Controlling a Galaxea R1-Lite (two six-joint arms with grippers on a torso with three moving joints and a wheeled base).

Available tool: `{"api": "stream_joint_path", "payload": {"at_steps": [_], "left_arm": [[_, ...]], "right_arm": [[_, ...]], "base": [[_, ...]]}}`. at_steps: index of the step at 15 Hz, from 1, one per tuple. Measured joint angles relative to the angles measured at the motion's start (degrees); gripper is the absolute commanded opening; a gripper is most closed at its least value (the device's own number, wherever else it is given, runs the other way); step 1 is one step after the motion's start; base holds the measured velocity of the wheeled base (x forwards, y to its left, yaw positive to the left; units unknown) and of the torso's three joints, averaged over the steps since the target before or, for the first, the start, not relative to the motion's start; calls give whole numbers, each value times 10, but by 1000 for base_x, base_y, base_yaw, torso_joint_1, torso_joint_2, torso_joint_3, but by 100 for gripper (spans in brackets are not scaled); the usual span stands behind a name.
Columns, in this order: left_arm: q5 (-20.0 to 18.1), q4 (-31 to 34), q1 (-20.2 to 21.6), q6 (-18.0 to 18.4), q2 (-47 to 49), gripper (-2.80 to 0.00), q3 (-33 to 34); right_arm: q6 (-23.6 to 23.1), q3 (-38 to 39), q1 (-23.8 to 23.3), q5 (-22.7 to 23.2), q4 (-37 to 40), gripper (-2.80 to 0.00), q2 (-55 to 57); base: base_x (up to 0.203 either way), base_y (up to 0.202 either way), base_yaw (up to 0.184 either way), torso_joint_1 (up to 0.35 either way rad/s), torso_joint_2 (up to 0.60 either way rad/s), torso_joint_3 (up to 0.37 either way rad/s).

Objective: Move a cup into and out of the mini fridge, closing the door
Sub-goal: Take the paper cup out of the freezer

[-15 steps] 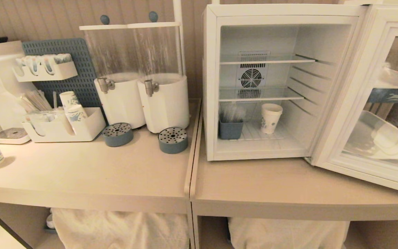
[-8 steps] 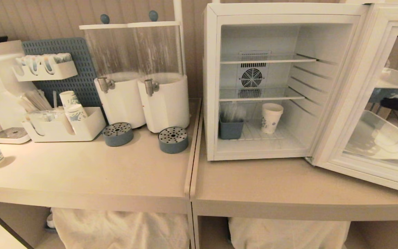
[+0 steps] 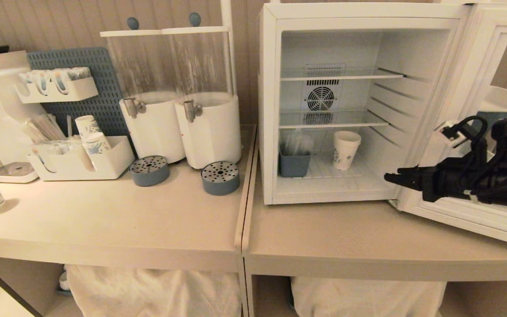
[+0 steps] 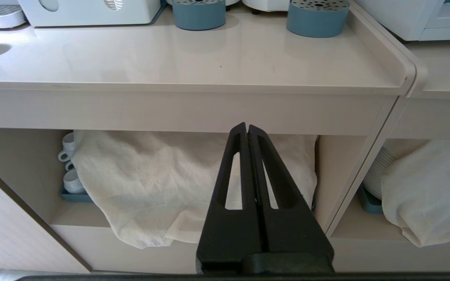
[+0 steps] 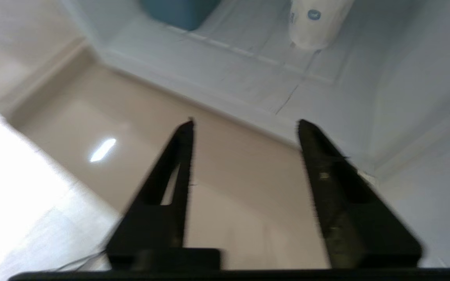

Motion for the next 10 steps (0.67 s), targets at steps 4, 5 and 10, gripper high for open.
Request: {"api": "stream_joint_path", "payload": {"at_steps": [4,5,10], "left_arm": [[0,0,0,1,0,-280,0],[0,0,0,0,0,-280,0],[0,0,0,-2,0,-280,0]], "right_arm": [[0,71,76,-176,-295,0,100],[-1,80,96,-229,-364,0,125],[-13,62,138,-400,-573,0,243]], "base": [[0,0,0,0,0,0],[0,0,0,0,0,0],[0,0,0,0,0,0]]}}
